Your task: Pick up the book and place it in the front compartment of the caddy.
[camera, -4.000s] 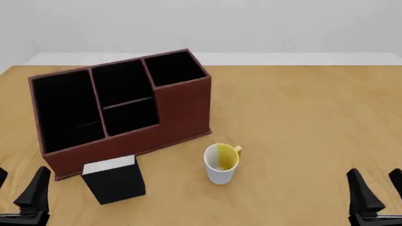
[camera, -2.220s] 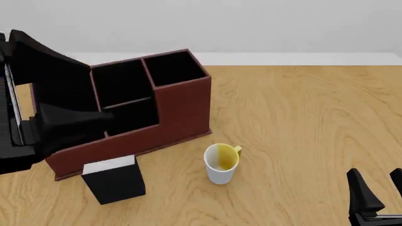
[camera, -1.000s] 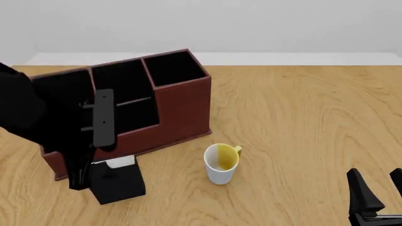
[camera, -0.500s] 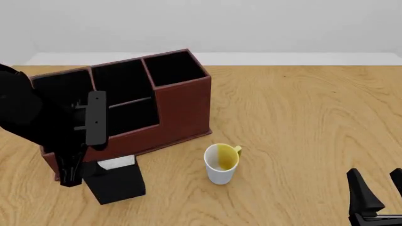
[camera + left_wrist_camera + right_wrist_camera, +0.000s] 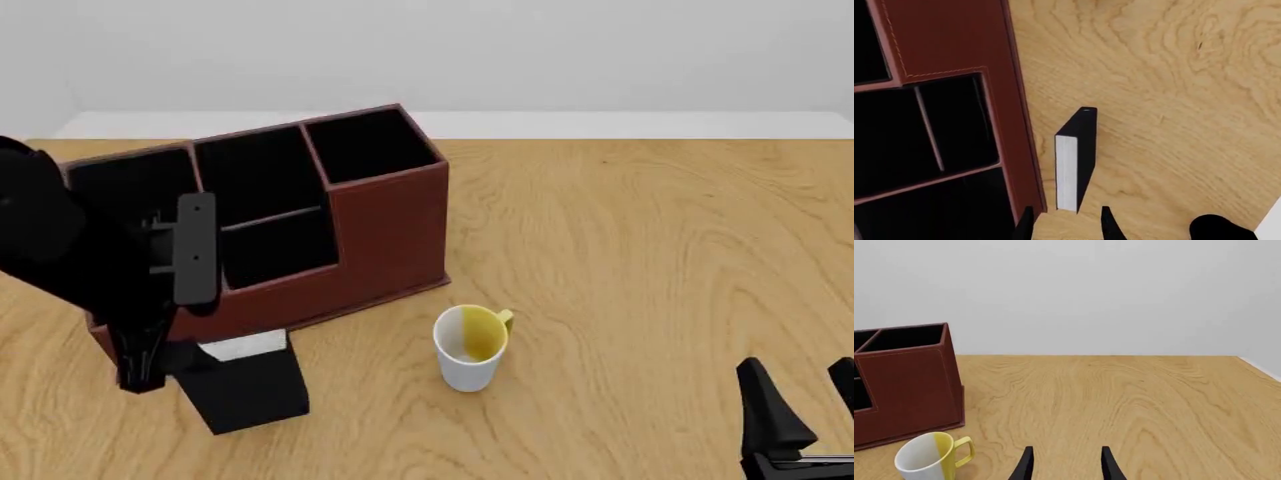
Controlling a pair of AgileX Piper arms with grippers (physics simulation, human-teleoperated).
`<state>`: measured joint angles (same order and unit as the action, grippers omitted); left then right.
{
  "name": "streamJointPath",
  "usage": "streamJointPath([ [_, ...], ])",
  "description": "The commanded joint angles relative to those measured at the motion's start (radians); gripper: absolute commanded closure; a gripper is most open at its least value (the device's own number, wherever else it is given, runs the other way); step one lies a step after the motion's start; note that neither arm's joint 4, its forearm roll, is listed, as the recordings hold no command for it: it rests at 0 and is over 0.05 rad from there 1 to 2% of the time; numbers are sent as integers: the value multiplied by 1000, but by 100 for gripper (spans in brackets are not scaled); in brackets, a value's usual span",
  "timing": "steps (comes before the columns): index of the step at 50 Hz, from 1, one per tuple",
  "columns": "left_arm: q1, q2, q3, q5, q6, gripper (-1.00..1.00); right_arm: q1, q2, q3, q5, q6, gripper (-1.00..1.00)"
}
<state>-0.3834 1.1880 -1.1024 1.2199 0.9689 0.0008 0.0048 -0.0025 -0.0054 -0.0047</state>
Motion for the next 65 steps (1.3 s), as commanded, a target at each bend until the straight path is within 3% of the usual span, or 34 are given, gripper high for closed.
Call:
streamJointPath([
  [1, 11, 8, -7, 0, 1, -100, 0, 0, 0, 0, 0, -100],
  [11, 23, 27, 52, -78, -5, -100, 0, 0, 0, 0, 0, -100],
  [13, 1, 31, 68, -104, -37, -100, 0, 0, 0, 0, 0, -100],
  [21, 22, 52, 118, -182, -21, -100, 0, 0, 0, 0, 0, -100],
  [28, -8, 71, 168, -242, -64, -100, 0, 0, 0, 0, 0, -100],
  [49, -56, 109, 238, -331, -136, -100, 0, 0, 0, 0, 0, -100],
  [65, -33, 136, 264, -376, -135, -100, 0, 0, 0, 0, 0, -100],
])
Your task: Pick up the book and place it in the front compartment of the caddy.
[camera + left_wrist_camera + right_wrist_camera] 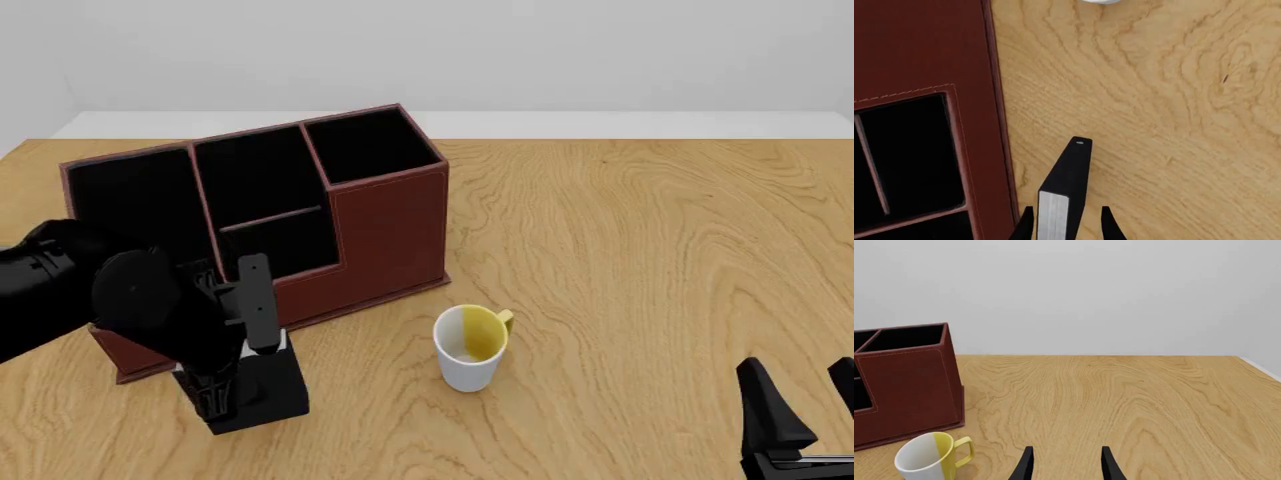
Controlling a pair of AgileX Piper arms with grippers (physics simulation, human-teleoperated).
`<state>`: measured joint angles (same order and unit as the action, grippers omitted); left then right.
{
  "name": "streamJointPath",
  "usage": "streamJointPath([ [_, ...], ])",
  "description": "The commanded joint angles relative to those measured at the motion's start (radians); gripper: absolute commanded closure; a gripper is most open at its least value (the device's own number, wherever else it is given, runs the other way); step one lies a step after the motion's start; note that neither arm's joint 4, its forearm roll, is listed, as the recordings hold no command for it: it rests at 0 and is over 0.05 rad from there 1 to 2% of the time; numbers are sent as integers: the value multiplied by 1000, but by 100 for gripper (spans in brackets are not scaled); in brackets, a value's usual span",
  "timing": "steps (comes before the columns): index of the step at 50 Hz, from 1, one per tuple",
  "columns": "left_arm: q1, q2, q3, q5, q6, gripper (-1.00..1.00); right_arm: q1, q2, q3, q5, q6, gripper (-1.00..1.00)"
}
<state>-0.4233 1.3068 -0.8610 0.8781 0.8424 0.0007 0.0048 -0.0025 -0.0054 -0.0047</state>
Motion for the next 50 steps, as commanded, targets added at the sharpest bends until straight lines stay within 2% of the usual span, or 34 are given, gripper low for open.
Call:
streamJointPath([
  [1, 11, 20, 25, -37, -7, -100, 0, 0, 0, 0, 0, -100],
  [13, -3, 27, 48, -44, -11, -100, 0, 0, 0, 0, 0, -100],
  [14, -15, 10, 61, -43, 0, -100, 0, 0, 0, 0, 0, -100],
  [15, 11, 8, 61, -55, 43, -100, 0, 0, 0, 0, 0, -100],
  [16, 19, -4, 63, -70, 69, 100, 0, 0, 0, 0, 0, -100],
  [18, -34, -19, 51, -37, 4, 100, 0, 0, 0, 0, 0, -100],
  [19, -93, -36, 50, -9, -68, 100, 0, 0, 0, 0, 0, -100],
  [20, -75, -39, 55, -21, -31, 100, 0, 0, 0, 0, 0, -100],
  [24, -56, -34, 41, -18, -10, 100, 0, 0, 0, 0, 0, -100],
  [28, -126, -71, 47, 38, -87, 100, 0, 0, 0, 0, 0, -100],
  [30, -113, -72, 21, 33, -79, 100, 0, 0, 0, 0, 0, -100],
  [31, -144, -82, 17, 62, -118, 100, 0, 0, 0, 0, 0, -100],
  [32, -167, -105, 29, 80, -120, 100, 0, 0, 0, 0, 0, -100],
  [33, -149, -99, 12, 83, -108, 100, 0, 0, 0, 0, 0, -100],
  [36, -169, -116, -31, 145, -141, 100, 0, 0, 0, 0, 0, -100],
  [40, -164, -125, -70, 188, -126, 100, 0, 0, 0, 0, 0, -100],
  [43, -124, -121, -121, 220, -75, 100, 0, 0, 0, 0, 0, -100],
  [50, -152, -131, -204, 319, -76, 100, 0, 0, 0, 0, 0, -100],
])
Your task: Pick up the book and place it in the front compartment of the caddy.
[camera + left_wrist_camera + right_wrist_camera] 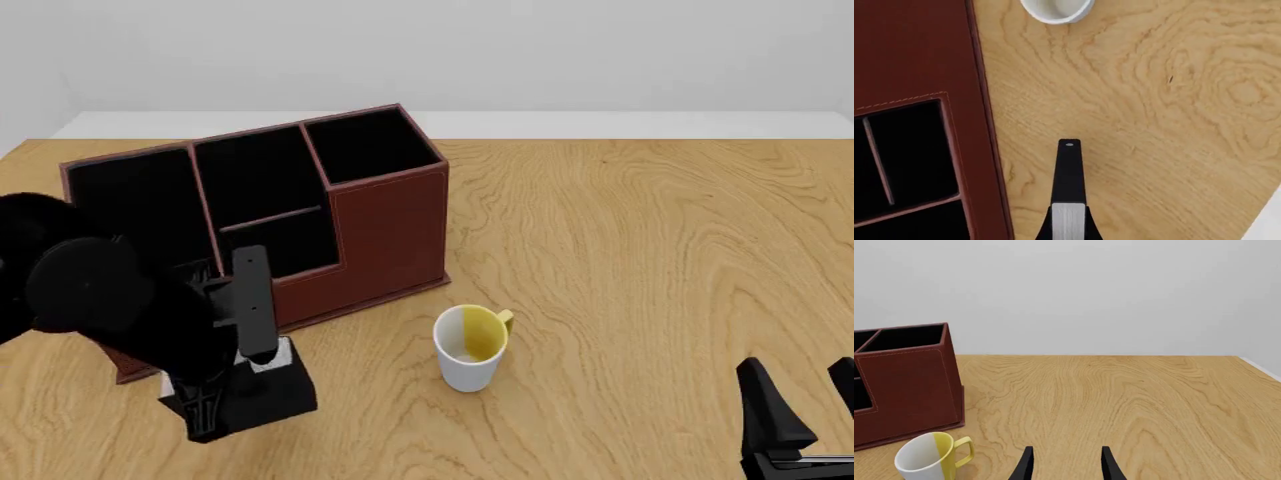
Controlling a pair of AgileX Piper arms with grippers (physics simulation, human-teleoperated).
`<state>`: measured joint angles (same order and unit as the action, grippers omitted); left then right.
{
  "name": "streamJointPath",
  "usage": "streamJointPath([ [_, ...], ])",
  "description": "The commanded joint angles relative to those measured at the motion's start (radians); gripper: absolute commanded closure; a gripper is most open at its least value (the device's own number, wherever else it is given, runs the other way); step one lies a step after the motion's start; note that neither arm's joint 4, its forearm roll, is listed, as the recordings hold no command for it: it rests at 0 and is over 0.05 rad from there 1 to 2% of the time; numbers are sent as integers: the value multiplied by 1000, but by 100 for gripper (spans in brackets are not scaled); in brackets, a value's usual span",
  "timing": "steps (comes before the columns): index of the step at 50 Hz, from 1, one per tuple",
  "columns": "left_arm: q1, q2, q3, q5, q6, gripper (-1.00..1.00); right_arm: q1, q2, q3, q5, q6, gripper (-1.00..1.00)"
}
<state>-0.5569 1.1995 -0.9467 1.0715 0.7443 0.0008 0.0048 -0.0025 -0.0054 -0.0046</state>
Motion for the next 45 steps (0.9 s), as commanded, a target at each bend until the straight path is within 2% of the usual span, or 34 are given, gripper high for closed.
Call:
streamJointPath([
  [1, -14, -22, -150, 145, 44, 100, 0, 0, 0, 0, 0, -100],
  [3, -13, -17, -198, 147, 53, 100, 0, 0, 0, 0, 0, -100],
  [4, -25, -12, -204, 148, 41, 100, 0, 0, 0, 0, 0, -100],
  [6, -7, -12, -185, 148, 80, 100, 0, 0, 0, 0, 0, -100],
  [10, -53, -6, -214, 148, 62, 100, 0, 0, 0, 0, 0, -100],
  [12, -44, -4, -240, 148, 87, 100, 0, 0, 0, 0, 0, -100],
  [14, -5, -10, -228, 148, 152, 100, 0, 0, 0, 0, 0, -100],
  [15, -22, -6, -235, 148, 128, 100, 0, 0, 0, 0, 0, -100],
  [23, -40, -5, -280, 148, 129, 100, 0, 0, 0, 0, 0, -100],
  [25, -14, -7, -280, 148, 164, 100, 0, 0, 0, 0, 0, -100],
  [30, 16, -1, -292, 148, 202, 100, 0, 0, 0, 0, 0, -100],
  [34, -7, 18, -341, 148, 176, 100, 0, 0, 0, 0, 0, -100],
  [39, 28, 24, -354, 148, 227, 100, 0, 0, 0, 0, 0, -100],
  [45, 11, 32, -383, 148, 221, 100, 0, 0, 0, 0, 0, -100],
])
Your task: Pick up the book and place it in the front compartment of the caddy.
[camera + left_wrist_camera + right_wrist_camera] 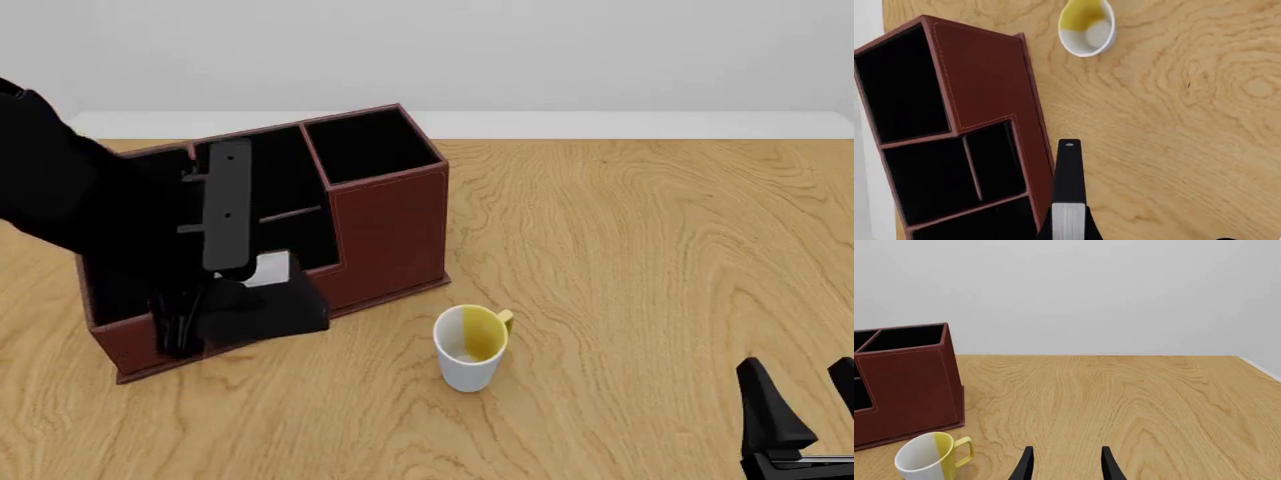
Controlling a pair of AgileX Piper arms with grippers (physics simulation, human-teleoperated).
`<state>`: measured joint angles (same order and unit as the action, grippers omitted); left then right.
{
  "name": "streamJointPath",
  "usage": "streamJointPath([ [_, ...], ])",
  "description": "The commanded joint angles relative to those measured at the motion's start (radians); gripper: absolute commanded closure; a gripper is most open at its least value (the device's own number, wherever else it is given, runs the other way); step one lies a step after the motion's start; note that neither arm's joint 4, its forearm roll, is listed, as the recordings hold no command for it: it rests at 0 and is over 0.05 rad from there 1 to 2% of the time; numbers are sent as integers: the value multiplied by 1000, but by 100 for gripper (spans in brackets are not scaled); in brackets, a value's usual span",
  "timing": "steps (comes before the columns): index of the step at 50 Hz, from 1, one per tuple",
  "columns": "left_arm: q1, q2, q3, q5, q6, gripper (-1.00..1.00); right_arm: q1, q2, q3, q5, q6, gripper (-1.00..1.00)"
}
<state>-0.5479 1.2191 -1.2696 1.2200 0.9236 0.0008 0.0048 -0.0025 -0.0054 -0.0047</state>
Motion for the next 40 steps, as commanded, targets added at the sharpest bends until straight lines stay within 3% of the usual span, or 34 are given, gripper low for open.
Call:
streamJointPath([
  [1, 2, 14, -66, 0, 43, 100, 0, 0, 0, 0, 0, -100],
  [4, 1, 16, -82, 0, 51, 100, 0, 0, 0, 0, 0, -100],
  [6, 90, -1, -70, 0, 165, 100, 0, 0, 0, 0, 0, -100],
  [8, 13, 20, -122, 0, 75, 100, 0, 0, 0, 0, 0, -100],
  [15, 95, 31, -163, 0, 154, 100, 0, 0, 0, 0, 0, -100],
  [21, 67, 49, -190, 0, 114, 100, 0, 0, 0, 0, 0, -100],
  [27, -8, 83, -277, 0, 9, 100, 0, 0, 0, 0, 0, -100],
  [33, 17, 102, -314, 0, -1, 100, 0, 0, 0, 0, 0, -100],
  [35, 62, 124, -367, 0, -12, 100, 0, 0, 0, 0, 0, -100],
  [40, 99, 137, -379, 0, 15, 100, 0, 0, 0, 0, 0, -100],
])
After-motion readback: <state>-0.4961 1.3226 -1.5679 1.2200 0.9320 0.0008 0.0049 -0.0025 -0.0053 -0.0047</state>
